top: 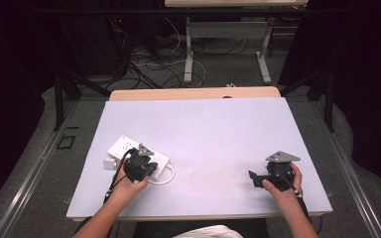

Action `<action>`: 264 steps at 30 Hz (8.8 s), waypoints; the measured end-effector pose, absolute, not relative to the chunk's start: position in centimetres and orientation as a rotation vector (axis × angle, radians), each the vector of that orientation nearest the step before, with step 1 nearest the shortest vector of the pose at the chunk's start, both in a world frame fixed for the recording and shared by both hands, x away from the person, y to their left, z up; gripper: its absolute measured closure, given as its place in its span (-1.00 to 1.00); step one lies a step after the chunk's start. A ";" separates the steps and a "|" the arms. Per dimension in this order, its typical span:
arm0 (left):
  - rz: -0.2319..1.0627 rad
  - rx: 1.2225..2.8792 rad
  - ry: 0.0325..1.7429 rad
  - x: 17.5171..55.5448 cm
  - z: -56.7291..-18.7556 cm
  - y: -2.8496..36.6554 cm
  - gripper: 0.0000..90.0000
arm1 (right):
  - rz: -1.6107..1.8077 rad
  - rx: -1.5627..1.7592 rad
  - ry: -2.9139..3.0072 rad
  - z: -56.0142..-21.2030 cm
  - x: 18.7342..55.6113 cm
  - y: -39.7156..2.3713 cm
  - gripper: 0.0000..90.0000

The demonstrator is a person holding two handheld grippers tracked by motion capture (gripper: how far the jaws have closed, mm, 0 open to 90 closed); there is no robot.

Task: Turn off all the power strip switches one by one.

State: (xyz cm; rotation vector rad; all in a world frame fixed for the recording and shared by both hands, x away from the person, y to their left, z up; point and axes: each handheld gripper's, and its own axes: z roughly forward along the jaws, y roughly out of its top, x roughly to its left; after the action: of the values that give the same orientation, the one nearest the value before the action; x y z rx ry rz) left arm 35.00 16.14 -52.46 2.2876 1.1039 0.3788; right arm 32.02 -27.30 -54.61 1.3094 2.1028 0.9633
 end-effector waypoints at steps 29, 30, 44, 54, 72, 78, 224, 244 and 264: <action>0.361 2.220 1.109 35.0 -52.6 17.1 0.99 | 0.970 1.302 2.106 -54.7 32.1 -27.5 -0.88; 0.363 2.211 1.107 35.1 -52.6 17.1 0.99 | 0.968 1.308 2.102 -54.6 32.0 -27.5 -0.88; 0.409 2.170 1.161 35.8 -52.3 19.0 1.00 | 0.972 1.306 2.104 -54.7 32.1 -27.5 -0.88; 0.427 2.137 1.197 36.2 -52.3 19.9 1.00 | 0.970 1.317 2.105 -54.7 32.0 -27.5 -0.88; 0.390 2.143 1.301 36.6 -52.4 22.0 1.00 | 0.967 1.313 2.104 -54.7 32.0 -27.6 -0.88; 0.397 2.126 1.309 36.6 -52.5 22.0 1.00 | 0.971 1.318 2.102 -54.7 32.0 -27.6 -0.88; 0.274 2.144 1.468 40.1 -51.9 25.4 1.00 | 0.967 1.317 2.108 -54.8 32.0 -27.4 -0.87; 0.266 2.128 1.461 40.0 -52.0 25.5 1.00 | 0.967 1.317 2.109 -54.8 32.1 -27.4 -0.87; 0.312 2.102 1.468 40.0 -51.1 25.4 1.00 | 0.960 1.310 2.110 -54.8 32.1 -27.4 -0.87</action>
State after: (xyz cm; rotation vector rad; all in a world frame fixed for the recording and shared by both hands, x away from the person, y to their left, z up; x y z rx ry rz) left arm 40.04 25.45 -51.10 2.1022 1.4678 0.3120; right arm 32.11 -27.43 -54.80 1.3100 2.1096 0.9596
